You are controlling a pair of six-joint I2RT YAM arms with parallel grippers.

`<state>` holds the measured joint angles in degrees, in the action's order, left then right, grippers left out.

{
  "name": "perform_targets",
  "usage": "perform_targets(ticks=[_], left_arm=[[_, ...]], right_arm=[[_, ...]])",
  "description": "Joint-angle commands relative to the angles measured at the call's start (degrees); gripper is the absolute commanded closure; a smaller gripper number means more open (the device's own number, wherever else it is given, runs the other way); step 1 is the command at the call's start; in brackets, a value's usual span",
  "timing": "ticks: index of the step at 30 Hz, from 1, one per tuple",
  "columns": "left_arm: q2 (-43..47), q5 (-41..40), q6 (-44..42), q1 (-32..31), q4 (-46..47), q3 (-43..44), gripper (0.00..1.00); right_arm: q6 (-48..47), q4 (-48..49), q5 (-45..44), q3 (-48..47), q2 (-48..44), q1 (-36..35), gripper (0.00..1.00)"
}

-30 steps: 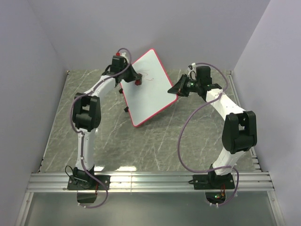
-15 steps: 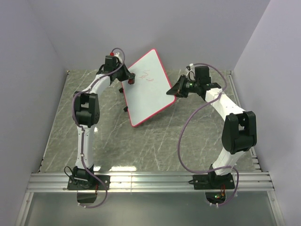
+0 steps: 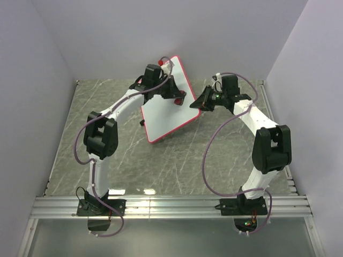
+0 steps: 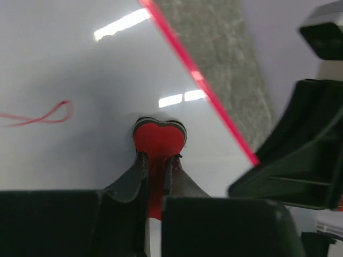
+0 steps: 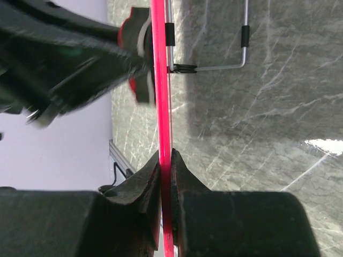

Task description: Erase the whiteboard

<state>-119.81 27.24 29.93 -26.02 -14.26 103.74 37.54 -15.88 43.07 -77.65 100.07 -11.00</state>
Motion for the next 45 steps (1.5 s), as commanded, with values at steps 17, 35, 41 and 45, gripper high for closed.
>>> perform_targets(ticks=[17, 35, 41, 45], left_arm=[[-16.24, -7.11, -5.15, 10.63, -10.36, 7.36, 1.0], [-12.74, 9.65, -6.11, 4.67, -14.13, 19.65, 1.0], [-12.55, 8.89, -5.24, 2.82, -13.33, 22.11, 1.0], [-15.27, 3.18, -5.5, 4.22, -14.65, 24.22, 1.0]], right_arm=[[-1.68, -3.37, -1.5, -2.69, -1.02, -2.27, 1.0], [-2.29, -3.63, -1.06, -5.76, 3.73, -4.29, 1.0], [-6.07, -7.15, -3.34, -4.97, 3.03, -6.31, 1.0], [-7.47, -7.76, -3.95, -2.78, 1.27, -6.92, 1.0]])
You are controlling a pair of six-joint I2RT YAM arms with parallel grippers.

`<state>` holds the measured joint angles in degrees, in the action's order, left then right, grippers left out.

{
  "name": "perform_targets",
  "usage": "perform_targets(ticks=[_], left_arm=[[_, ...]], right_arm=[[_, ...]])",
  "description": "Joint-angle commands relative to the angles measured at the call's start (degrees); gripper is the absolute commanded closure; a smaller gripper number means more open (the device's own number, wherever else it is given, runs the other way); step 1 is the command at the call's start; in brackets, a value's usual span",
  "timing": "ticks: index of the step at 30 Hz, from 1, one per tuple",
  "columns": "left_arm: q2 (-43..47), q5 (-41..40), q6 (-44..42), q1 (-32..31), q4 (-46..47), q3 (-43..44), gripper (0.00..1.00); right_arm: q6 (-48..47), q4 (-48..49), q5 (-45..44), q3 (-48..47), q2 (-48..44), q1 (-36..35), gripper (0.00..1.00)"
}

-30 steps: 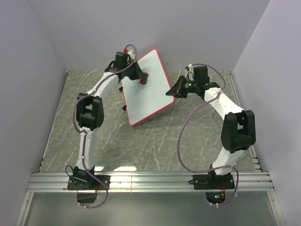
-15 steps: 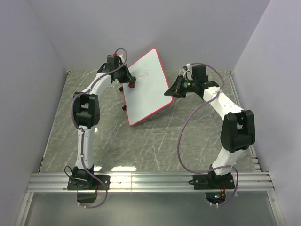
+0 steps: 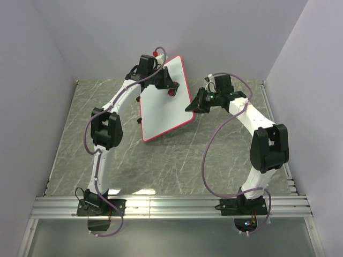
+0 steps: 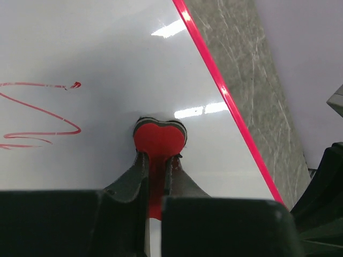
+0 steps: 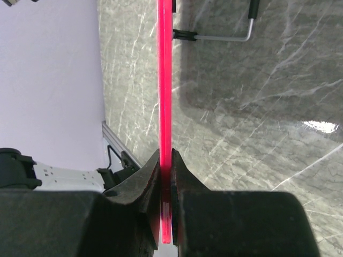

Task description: Erase the whiteboard

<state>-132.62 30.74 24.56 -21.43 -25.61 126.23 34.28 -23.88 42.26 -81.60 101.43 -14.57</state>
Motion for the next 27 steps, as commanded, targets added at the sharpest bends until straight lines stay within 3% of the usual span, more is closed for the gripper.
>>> perform_targets(ticks=[1, 7, 11, 18, 27], left_arm=[[-3.17, -2.16, -0.04, 0.76, -3.48, 2.08, 1.0], [-9.76, -6.92, 1.54, 7.18, -3.58, 4.02, 1.0], [-13.18, -9.21, -2.66, 8.6, -5.24, 5.33, 1.0], [-13.2, -2.64, -2.94, 9.04, -4.46, 4.99, 1.0], [-3.62, 5.73, -0.92, 6.14, -0.51, 2.26, 1.0]], right_arm=[[-4.57, -0.46, -3.41, 1.53, -0.35, -3.36, 1.0], [-6.15, -2.04, -4.55, 2.24, -2.11, -3.62, 1.0], [-6.95, -3.1, -5.26, 1.71, -2.11, -3.8, 1.0], [-10.36, -6.17, -6.75, -2.15, -0.53, -6.52, 1.0], [-12.92, -8.29, -9.04, -3.3, -0.62, -9.86, 1.0]])
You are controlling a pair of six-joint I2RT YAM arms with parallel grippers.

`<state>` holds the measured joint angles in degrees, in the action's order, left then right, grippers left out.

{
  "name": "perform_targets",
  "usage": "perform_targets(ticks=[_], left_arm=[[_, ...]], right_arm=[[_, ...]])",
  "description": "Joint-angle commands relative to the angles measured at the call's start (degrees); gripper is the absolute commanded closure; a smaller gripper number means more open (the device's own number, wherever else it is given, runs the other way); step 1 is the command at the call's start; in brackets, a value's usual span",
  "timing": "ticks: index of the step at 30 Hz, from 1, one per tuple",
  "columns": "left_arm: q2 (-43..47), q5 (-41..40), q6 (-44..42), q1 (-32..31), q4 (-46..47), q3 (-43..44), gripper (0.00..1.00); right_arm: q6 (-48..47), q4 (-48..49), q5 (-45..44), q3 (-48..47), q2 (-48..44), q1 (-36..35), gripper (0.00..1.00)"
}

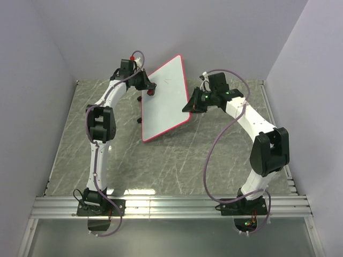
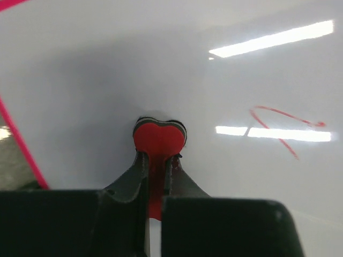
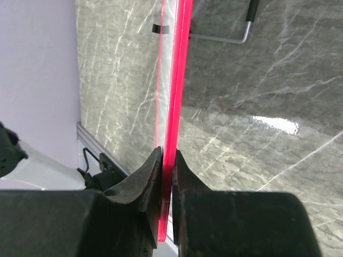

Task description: Erase the whiteboard

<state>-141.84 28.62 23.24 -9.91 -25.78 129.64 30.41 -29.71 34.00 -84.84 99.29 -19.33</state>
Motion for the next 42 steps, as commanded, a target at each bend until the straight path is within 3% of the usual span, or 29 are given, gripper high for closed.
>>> perform_targets(ticks=[1, 10, 21, 27, 33, 42], left_arm=[[6.48, 8.64, 0.66, -6.6, -0.06, -1.32, 1.0], [12.47, 10.31, 3.03, -10.39, 2.48, -3.7, 1.0], [3.24, -3.73, 4.26, -5.66, 0.99, 0.7, 1.0], [-3.26, -5.15, 5.58, -2.13, 1.96, 1.4, 1.0], [-2.48, 1.07, 5.93, -1.78, 4.59, 1.31, 1.0], [8.33, 14.35, 9.53, -5.63, 11.63, -2.38, 1.0]], right_arm=[[-9.4, -2.63, -0.78, -0.24, 1.44, -5.36, 1.0], [-10.37, -3.07, 0.63, 0.46, 1.26, -7.3, 1.0], [-15.21, -5.62, 0.98, 1.51, -0.58, -9.14, 1.0], [-17.84, -5.79, 4.41, 2.84, -1.37, -10.64, 1.0], [-18.81, -5.97, 7.74, 1.43, 0.47, -11.87, 1.0], [-17.67, -4.92, 12.05, 2.57, 2.75, -12.31, 1.0]])
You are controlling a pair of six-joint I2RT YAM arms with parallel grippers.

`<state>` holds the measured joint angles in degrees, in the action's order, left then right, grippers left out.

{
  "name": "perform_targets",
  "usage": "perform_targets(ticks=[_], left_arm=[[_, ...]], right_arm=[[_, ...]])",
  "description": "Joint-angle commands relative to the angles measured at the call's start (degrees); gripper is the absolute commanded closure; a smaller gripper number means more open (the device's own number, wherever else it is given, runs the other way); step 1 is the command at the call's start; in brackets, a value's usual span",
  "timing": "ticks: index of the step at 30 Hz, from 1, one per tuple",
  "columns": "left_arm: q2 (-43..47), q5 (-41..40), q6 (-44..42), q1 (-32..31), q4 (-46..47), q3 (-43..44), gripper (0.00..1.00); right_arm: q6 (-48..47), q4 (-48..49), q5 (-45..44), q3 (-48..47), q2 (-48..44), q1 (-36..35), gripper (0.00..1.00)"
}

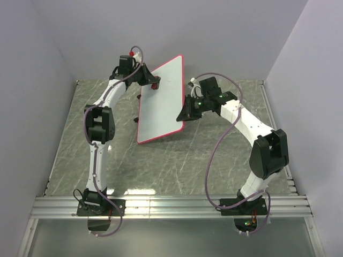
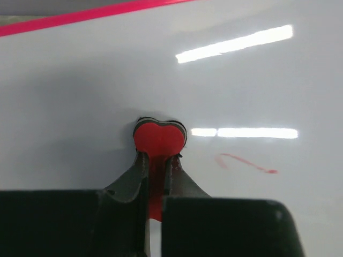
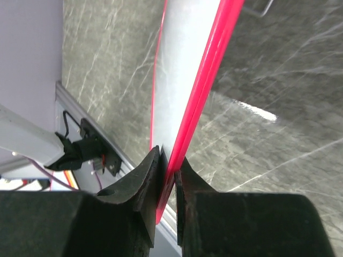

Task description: Erase the whiteboard

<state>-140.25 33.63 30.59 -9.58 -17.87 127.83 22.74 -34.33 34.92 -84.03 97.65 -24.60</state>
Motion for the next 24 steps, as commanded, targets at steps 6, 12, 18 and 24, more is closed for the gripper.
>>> perform_targets(ticks=[6, 12, 18, 24], left_arm=[[8.76, 9.79, 4.74, -10.27, 5.04, -1.62, 1.0], [9.55, 6.72, 2.11, -12.82, 0.91, -0.74, 1.0], [8.76, -0.22, 1.83, -10.64, -3.49, 0.93, 1.0], [15.85, 0.03, 7.81, -3.7, 7.21, -9.23, 1.0]], right_arm=[[-10.0, -1.0, 11.05, 2.38, 4.13, -8.27, 1.0], [-11.14, -3.81, 9.73, 1.85, 4.66, -9.41, 1.0], [-11.93, -4.87, 8.33, 1.76, 3.78, -9.33, 1.0], [-10.62, -5.67, 5.07, -2.97, 2.81, -6.35, 1.0]])
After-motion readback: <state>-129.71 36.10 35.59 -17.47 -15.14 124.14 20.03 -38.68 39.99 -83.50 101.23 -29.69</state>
